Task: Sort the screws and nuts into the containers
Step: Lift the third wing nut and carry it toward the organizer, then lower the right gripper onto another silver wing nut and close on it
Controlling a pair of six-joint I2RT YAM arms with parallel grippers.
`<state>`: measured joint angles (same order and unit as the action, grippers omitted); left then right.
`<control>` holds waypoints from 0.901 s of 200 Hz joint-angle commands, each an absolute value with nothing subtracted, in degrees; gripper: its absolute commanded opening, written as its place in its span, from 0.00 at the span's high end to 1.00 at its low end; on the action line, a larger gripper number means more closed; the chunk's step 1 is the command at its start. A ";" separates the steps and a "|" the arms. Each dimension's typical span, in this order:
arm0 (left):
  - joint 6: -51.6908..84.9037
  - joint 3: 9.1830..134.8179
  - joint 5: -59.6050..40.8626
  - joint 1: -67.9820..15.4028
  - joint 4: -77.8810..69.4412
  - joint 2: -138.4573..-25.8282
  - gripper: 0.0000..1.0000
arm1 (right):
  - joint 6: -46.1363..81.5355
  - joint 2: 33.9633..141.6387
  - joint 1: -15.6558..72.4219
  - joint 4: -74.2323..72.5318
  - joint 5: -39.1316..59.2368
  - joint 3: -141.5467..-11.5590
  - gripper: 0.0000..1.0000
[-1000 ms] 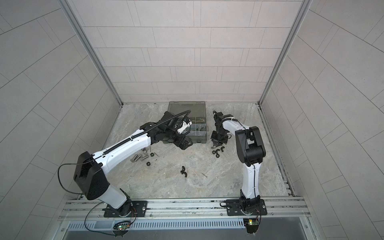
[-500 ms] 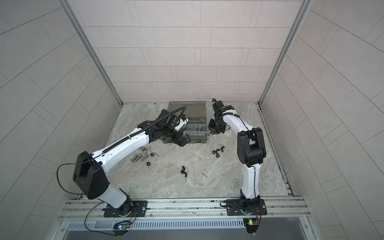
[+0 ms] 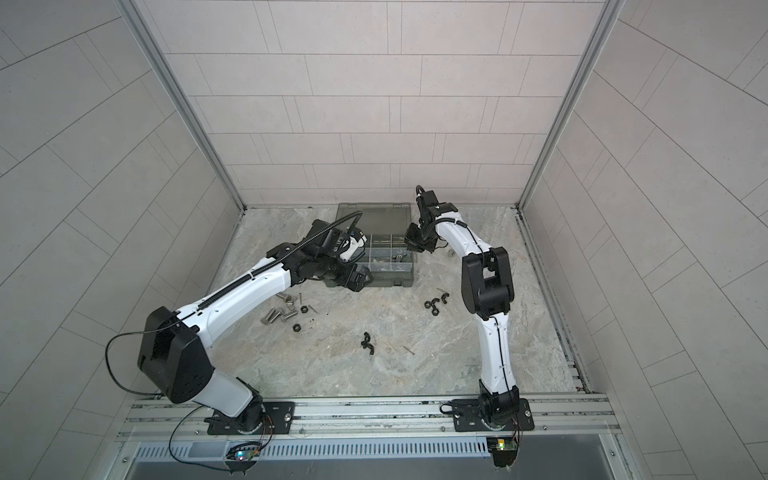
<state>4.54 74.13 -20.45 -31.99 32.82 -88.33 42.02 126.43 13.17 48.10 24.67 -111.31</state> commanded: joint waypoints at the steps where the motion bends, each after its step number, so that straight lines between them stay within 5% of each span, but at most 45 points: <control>1: 4.49 72.34 -19.88 -31.12 32.05 -85.01 0.00 | 40.78 125.19 12.92 49.48 23.20 -112.24 0.86; 46: 3.99 70.96 -19.09 -30.81 31.22 -83.49 0.00 | 39.12 125.57 9.09 52.50 13.53 -112.39 0.71; 150: 4.68 73.00 -22.03 -30.87 31.86 -85.19 0.00 | 21.25 131.93 4.72 58.45 -11.68 -122.12 0.60; 180: 4.94 73.94 -22.76 -30.85 32.05 -85.98 0.00 | 18.56 134.99 2.36 59.91 -11.10 -124.41 0.56</control>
